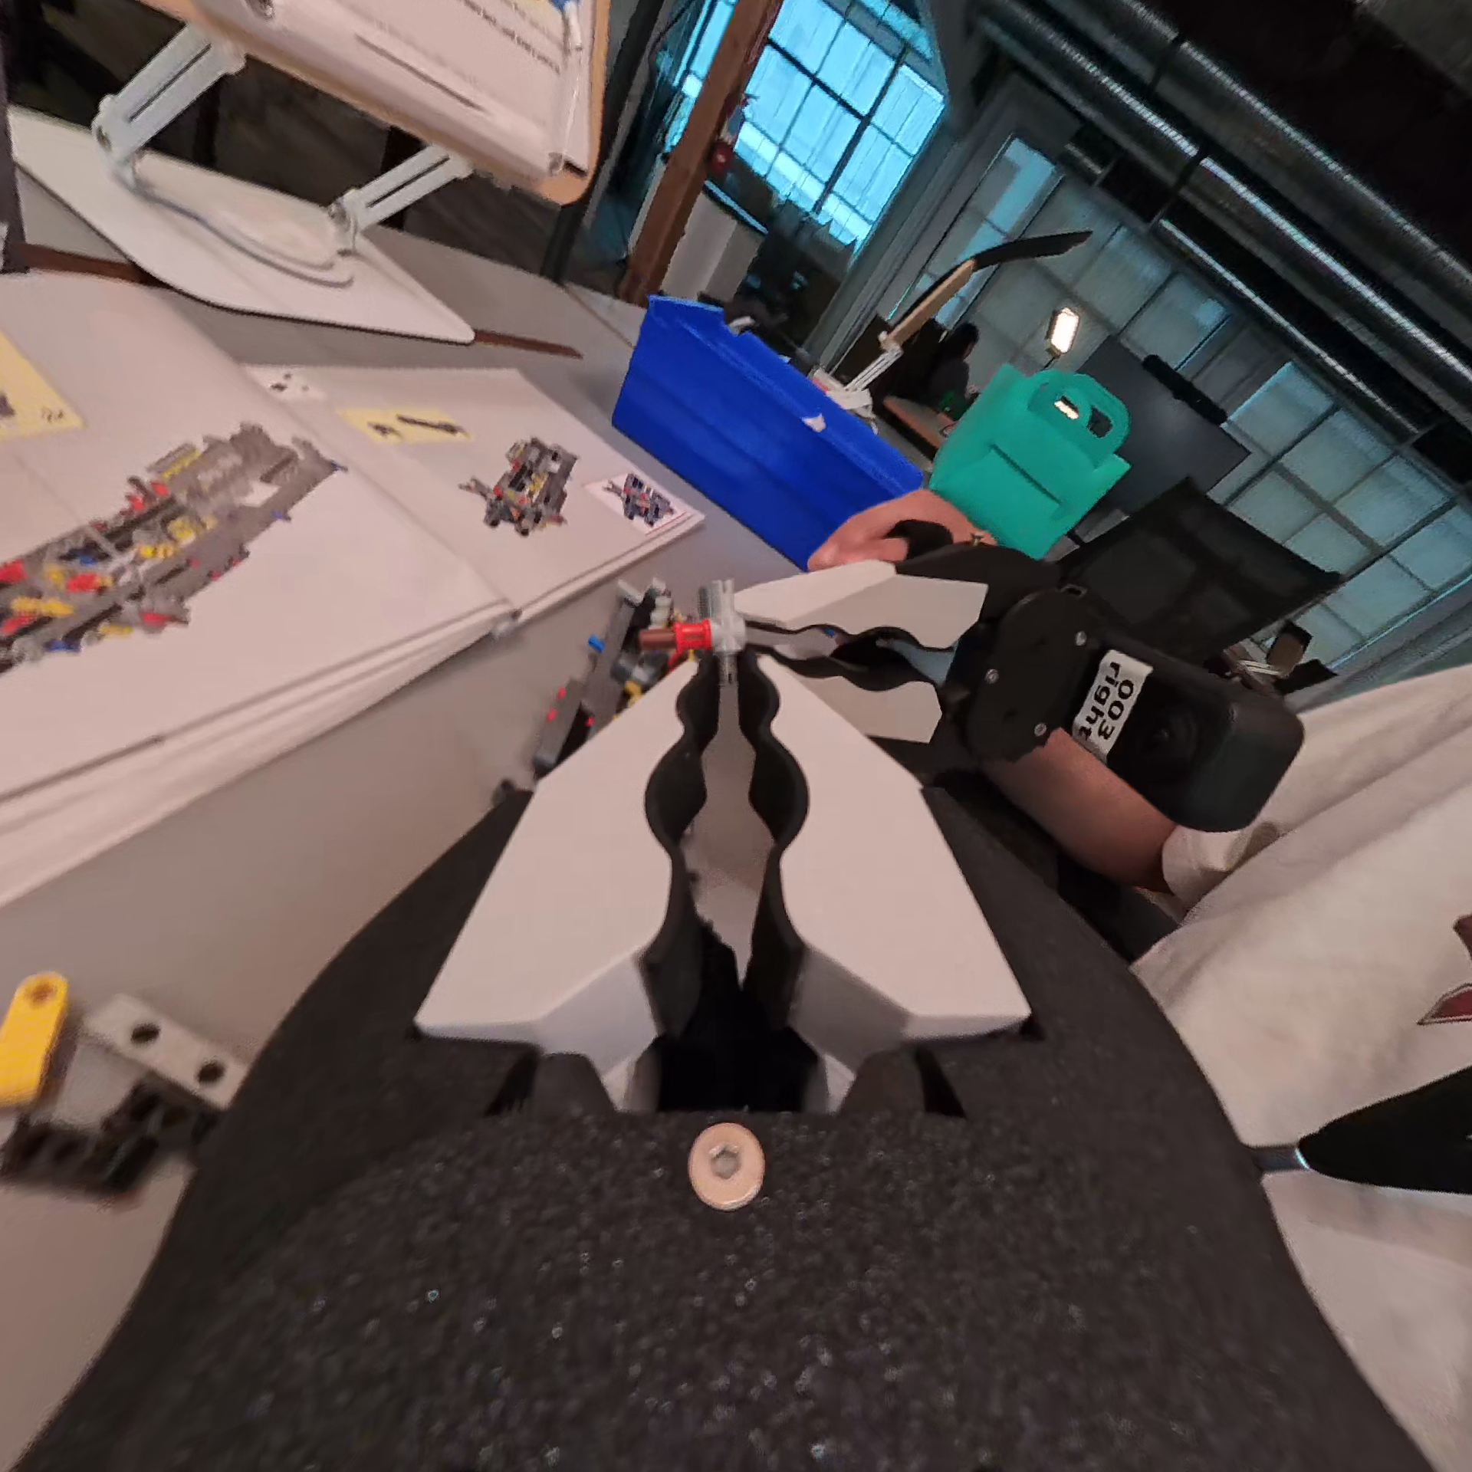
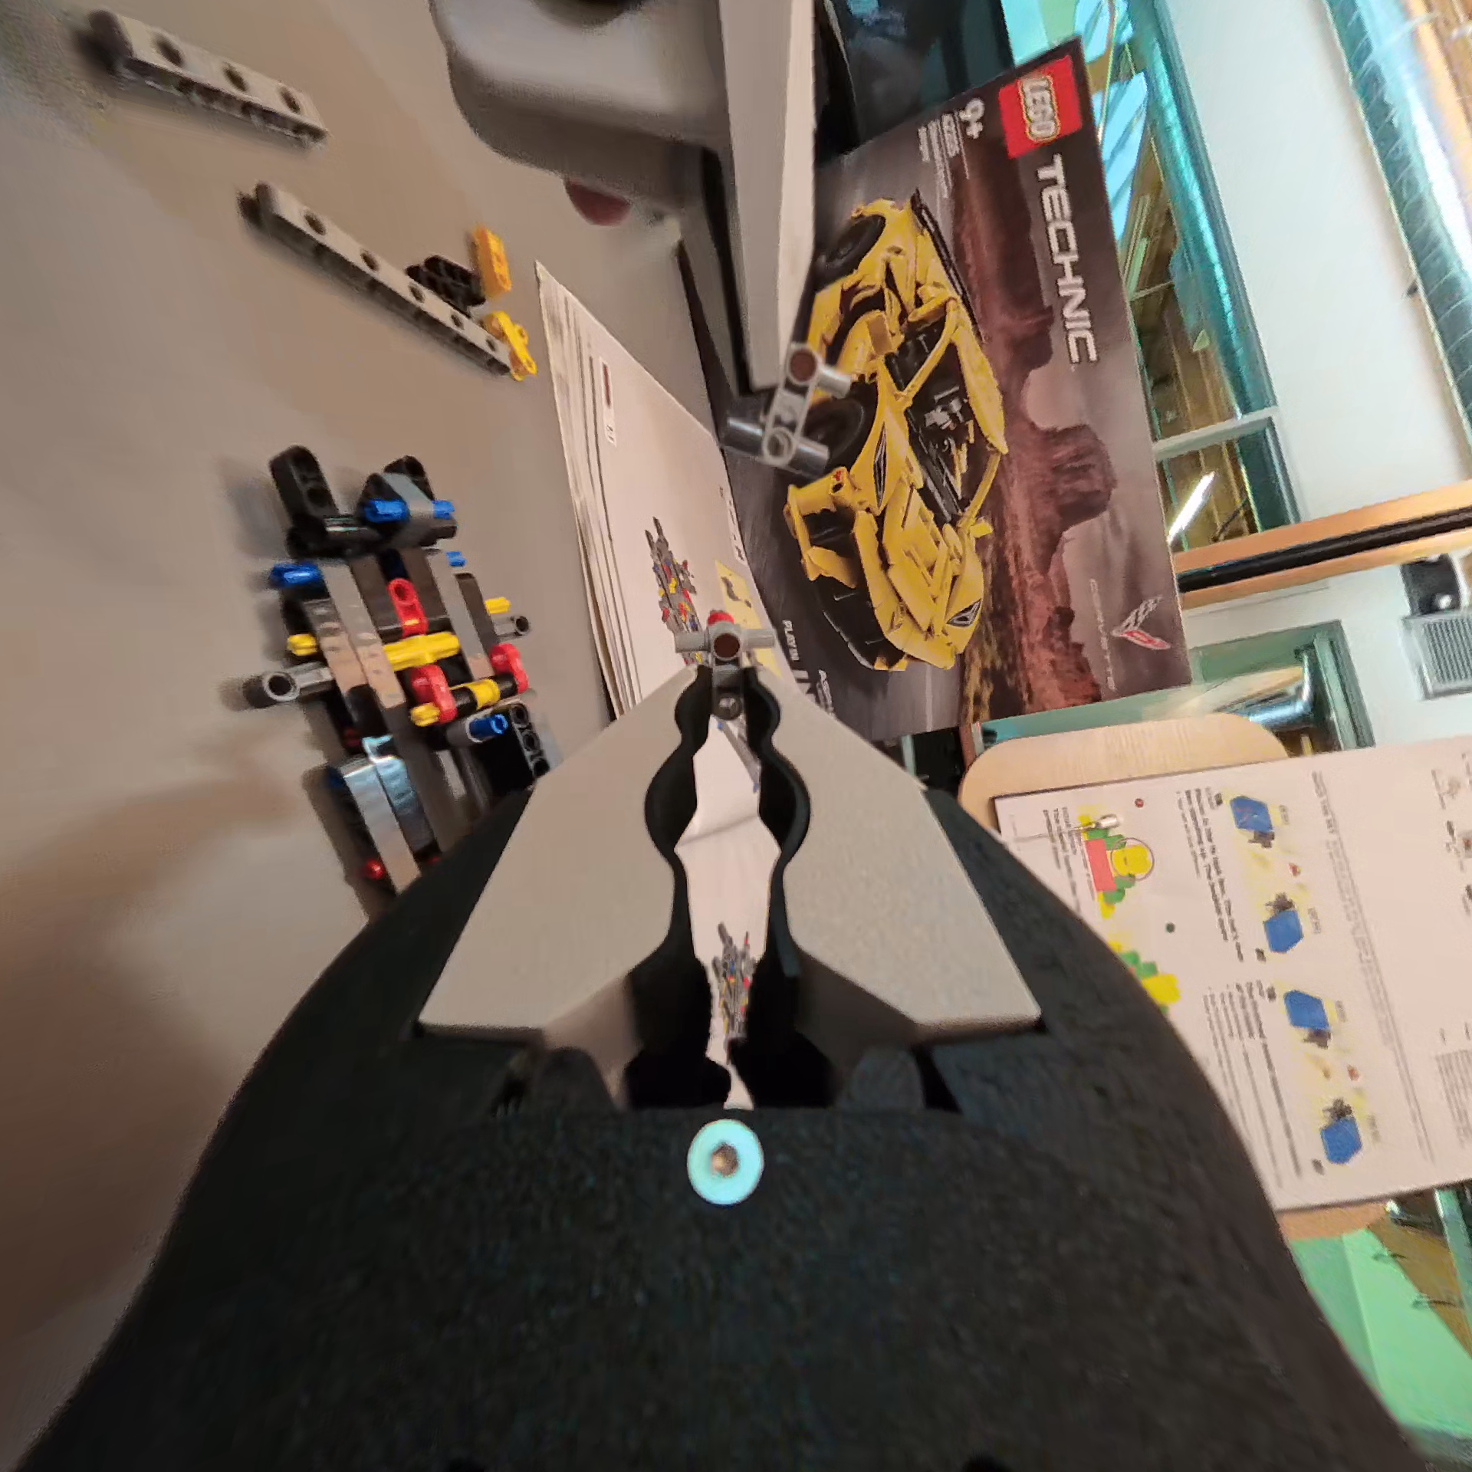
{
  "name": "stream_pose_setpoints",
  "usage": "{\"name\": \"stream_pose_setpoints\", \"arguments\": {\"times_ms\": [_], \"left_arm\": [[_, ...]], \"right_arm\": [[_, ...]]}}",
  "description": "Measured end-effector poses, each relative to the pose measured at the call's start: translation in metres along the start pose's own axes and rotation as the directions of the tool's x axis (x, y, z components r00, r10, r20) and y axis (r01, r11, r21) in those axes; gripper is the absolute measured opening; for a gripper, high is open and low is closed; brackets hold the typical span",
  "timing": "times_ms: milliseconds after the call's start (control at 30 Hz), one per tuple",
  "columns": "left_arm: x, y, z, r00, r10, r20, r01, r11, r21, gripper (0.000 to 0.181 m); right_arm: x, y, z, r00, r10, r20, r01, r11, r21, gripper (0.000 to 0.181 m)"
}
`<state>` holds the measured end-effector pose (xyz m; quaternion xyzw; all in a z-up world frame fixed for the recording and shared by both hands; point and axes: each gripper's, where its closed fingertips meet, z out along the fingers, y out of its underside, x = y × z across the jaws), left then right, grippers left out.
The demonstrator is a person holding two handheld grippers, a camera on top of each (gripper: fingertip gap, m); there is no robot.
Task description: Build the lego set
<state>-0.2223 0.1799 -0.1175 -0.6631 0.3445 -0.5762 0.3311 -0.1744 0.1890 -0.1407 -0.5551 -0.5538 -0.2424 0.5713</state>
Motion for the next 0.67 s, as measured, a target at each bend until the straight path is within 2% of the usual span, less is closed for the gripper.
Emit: {"name": "stream_pose_setpoints", "arguments": {"times_ms": [133,300,367,433,533,667], "left_arm": [[-0.007,-0.014,0.018,0.996,0.066,-0.051,-0.066,0.998,0.010,0.003],[-0.025,-0.029,0.032,0.989,0.140,-0.039,-0.139,0.990,0.032,0.003],[-0.027,-0.029,0.035,0.987,0.154,-0.047,-0.150,0.985,0.089,0.003],[-0.026,-0.026,0.039,0.988,0.144,-0.055,-0.140,0.988,0.067,0.003],[-0.018,-0.026,0.040,0.971,0.227,-0.073,-0.223,0.973,0.059,0.003],[-0.020,-0.020,0.040,0.976,0.208,-0.067,-0.205,0.978,0.048,0.003]], "right_arm": [[0.011,0.010,0.003,0.998,0.051,-0.040,-0.053,0.998,-0.040,0.006],[0.027,0.027,0.005,0.988,0.112,-0.103,-0.120,0.990,-0.077,0.007],[0.028,0.030,0.006,0.984,0.143,-0.108,-0.151,0.986,-0.075,0.006],[0.025,0.031,0.008,0.980,0.174,-0.099,-0.182,0.981,-0.073,0.006],[0.026,0.032,0.011,0.977,0.186,-0.105,-0.193,0.979,-0.066,0.006],[0.024,0.031,0.016,0.974,0.211,-0.083,-0.216,0.975,-0.058,0.007]]}}
